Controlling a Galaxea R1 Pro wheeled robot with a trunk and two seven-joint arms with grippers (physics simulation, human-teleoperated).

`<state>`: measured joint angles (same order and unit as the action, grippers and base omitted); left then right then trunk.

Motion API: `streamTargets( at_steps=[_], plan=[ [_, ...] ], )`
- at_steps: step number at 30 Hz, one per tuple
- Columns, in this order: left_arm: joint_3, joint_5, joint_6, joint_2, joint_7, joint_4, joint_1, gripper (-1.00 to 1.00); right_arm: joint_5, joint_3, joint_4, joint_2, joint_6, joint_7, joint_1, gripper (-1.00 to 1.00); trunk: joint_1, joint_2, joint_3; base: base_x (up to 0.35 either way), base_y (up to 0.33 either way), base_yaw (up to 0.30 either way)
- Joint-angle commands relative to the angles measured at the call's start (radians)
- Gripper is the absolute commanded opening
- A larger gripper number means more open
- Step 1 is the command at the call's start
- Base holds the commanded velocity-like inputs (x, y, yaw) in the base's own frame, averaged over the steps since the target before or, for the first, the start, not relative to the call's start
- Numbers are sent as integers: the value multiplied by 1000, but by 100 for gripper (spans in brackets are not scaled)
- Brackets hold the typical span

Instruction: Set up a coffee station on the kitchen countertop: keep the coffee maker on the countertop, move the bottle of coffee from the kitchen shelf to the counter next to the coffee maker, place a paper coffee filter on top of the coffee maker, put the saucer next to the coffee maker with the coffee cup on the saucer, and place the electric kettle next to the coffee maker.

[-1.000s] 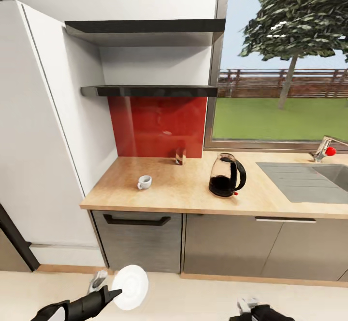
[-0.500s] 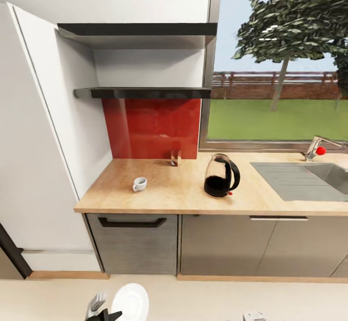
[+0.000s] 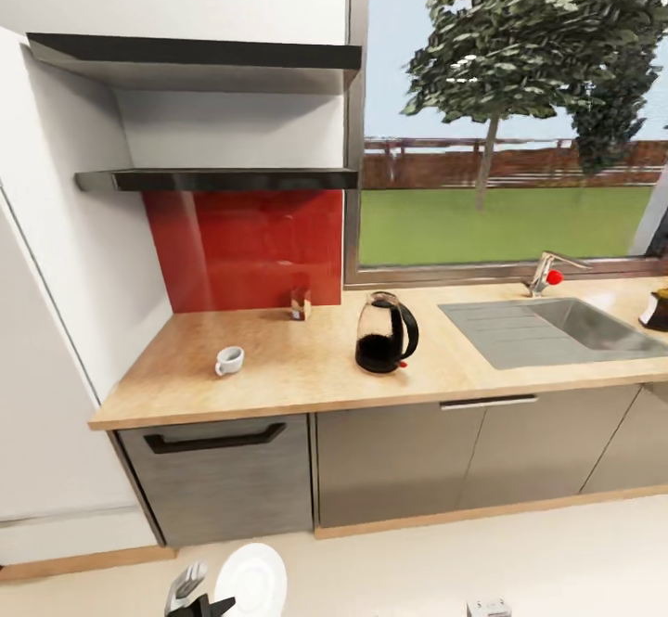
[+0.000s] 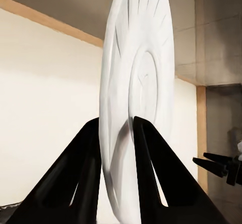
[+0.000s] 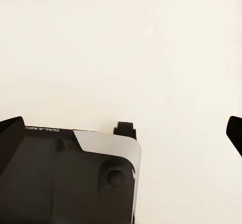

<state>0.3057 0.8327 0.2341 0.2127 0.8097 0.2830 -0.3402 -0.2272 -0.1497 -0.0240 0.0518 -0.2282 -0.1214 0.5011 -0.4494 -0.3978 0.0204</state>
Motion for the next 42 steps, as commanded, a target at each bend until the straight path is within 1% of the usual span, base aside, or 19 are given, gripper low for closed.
streamTargets(
  at_steps=[1,10,14,20,42],
  plan=[
    [4,10,7,1,0,1,0,-100,-11,-8,-2,0,-6,-4,0,100,-1,-2,2,0,0,-280],
    [4,9,1,1,0,1,0,-100,-11,-8,-2,2,-6,-4,0,100,-1,-2,4,4,0,-280],
    [4,9,1,1,0,1,0,-100,-11,-8,-2,2,-6,-4,0,100,-1,-2,6,127,-1,-280],
    [4,9,-1,1,0,1,0,-100,-11,-10,-2,3,-6,-4,0,100,-1,-2,10,263,-108,-278],
    [3,11,-1,-1,-4,-1,0,-100,-11,-11,-2,5,-7,-4,0,100,-1,-2,28,279,-169,-263]
  ],
)
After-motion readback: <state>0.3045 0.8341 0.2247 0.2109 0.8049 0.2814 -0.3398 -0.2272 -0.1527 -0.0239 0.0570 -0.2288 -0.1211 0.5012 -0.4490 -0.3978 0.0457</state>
